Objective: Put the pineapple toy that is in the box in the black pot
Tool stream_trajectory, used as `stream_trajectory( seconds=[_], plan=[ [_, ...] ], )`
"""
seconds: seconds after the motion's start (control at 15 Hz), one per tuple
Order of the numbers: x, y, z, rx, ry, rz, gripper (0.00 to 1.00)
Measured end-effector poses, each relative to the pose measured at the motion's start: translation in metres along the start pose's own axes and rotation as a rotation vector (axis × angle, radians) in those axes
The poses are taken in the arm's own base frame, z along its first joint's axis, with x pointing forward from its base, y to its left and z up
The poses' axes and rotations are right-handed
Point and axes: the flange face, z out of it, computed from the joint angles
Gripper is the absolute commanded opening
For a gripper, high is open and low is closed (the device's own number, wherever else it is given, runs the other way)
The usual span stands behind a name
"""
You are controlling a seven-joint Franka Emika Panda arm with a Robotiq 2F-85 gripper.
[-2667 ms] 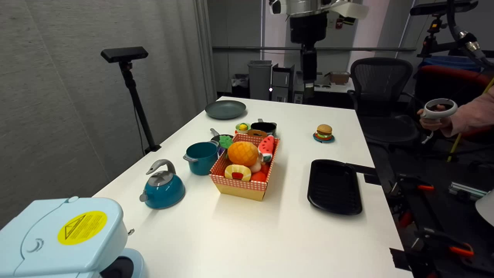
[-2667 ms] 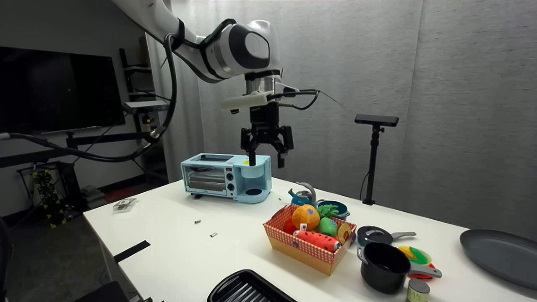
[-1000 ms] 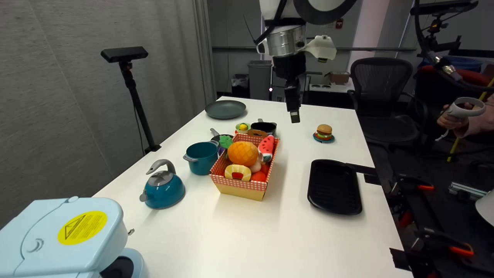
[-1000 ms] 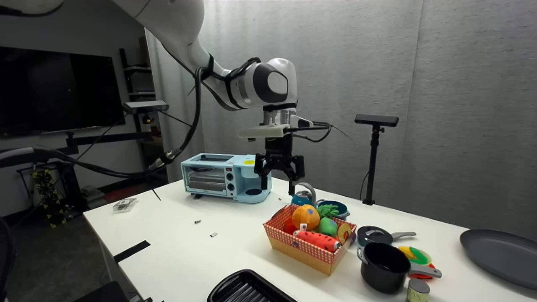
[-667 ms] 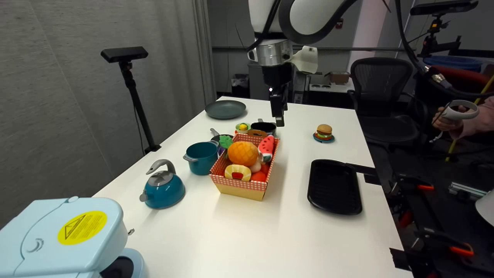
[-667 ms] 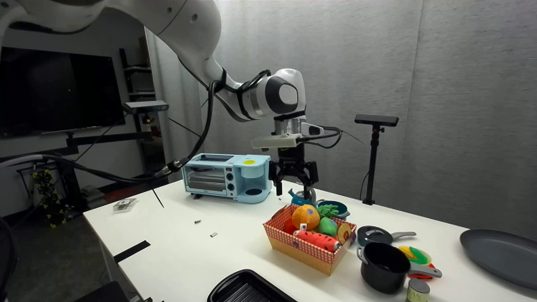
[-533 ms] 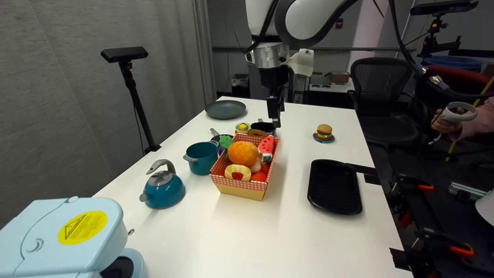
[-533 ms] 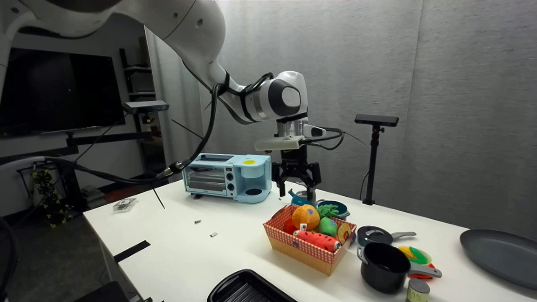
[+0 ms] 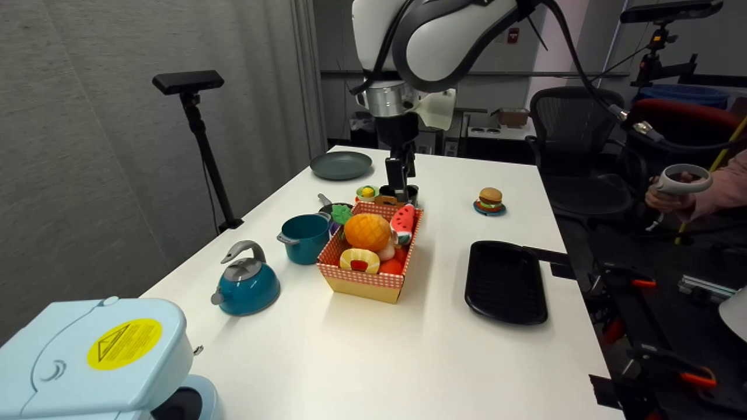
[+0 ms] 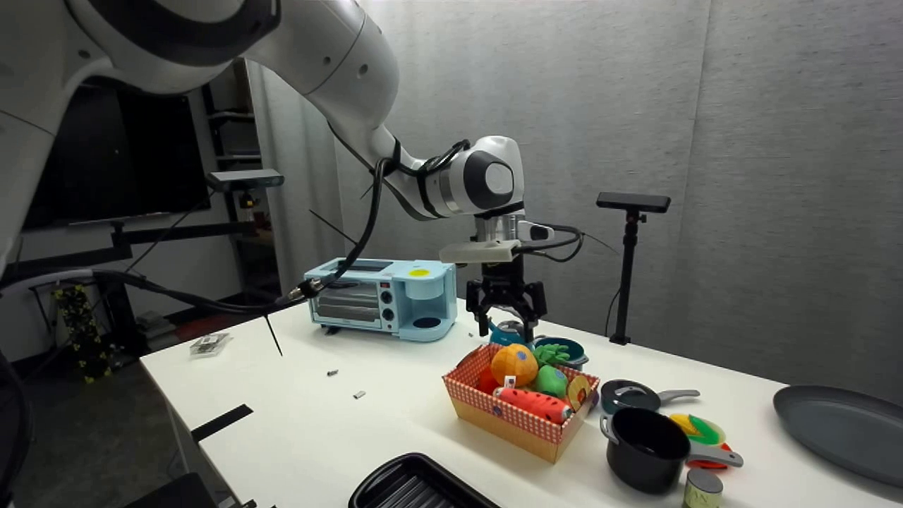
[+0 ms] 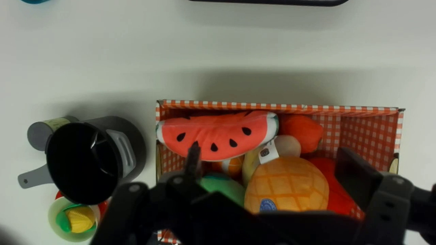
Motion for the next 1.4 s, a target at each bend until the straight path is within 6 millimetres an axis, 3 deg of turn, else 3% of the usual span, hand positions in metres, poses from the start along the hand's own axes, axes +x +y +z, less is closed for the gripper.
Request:
stream_trajectory(
  seconds=[0.27,1.0,1.4],
  plan=[
    [0.010,-0.006,0.007,0.002,-0.002,-0.009,1.00],
    [0.014,-0.008,0.013,0.002,-0.008,-0.014,1.00],
    [0.038,-0.021,0.027,-0.002,-0.001,-0.031,1.00]
  ],
)
